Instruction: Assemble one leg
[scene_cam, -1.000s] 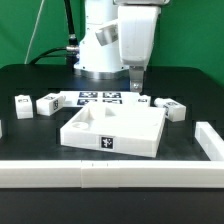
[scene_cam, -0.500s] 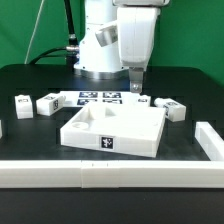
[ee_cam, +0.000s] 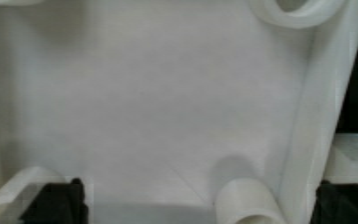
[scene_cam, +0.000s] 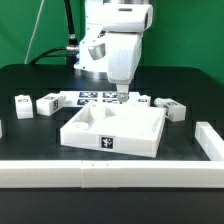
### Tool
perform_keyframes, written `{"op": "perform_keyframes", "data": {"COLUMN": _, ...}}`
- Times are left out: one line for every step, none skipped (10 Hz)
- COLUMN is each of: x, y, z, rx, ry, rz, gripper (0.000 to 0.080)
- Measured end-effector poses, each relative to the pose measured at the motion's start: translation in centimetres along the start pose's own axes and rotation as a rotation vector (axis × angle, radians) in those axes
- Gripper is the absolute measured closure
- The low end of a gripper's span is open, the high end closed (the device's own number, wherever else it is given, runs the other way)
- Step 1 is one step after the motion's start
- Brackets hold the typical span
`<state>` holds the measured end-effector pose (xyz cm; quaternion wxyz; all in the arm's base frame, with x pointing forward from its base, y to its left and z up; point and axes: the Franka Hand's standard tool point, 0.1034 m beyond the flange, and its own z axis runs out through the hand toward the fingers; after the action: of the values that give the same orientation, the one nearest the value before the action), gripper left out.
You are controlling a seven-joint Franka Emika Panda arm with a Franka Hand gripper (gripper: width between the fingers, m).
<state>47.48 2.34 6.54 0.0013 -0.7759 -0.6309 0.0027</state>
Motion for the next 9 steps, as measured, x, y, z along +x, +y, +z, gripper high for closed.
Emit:
{"op": "perform_keyframes", "data": {"x": 0.0, "y": 0.0, "z": 0.0, "rx": 0.0, "ry": 0.0, "rz": 0.0, "gripper": 0.015}}
{"op": "perform_keyframes", "data": {"x": 0.0, "y": -0.1, "z": 0.1, "rx": 0.002, "ry": 0.0, "rz": 0.0, "gripper": 0.015}}
{"op": "perform_keyframes", "data": {"x": -0.3, "y": -0.2, "z": 0.7, "rx": 0.002, "ry": 0.004, "rz": -0.004, "gripper": 0.015}}
{"op": "perform_keyframes", "data": {"x": -0.8, "y": -1.1, "z": 2.0, "rx": -0.01, "ry": 0.017, "rz": -0.001, "gripper": 0.015}}
{"op": "perform_keyframes", "data": {"x": -1.3, "y": -2.6, "z": 3.2, "rx": 0.01, "ry": 0.018, "rz": 0.006, "gripper": 0.015}}
{"op": "perform_keyframes", "data": {"x": -1.4, "y": -3.1, "z": 4.1, "rx": 0.012, "ry": 0.023, "rz": 0.009, "gripper": 0.015}}
{"op": "perform_keyframes", "data": {"x": -1.3, "y": -3.3, "z": 4.8, "rx": 0.015, "ry": 0.027, "rz": 0.012, "gripper": 0.015}}
{"op": "perform_keyframes", "data": {"x": -1.3, "y": -3.7, "z": 5.3, "rx": 0.026, "ry": 0.026, "rz": 0.014, "gripper": 0.015}}
{"op": "perform_keyframes", "data": {"x": -1.3, "y": -3.8, "z": 5.5, "rx": 0.03, "ry": 0.026, "rz": 0.017, "gripper": 0.015}}
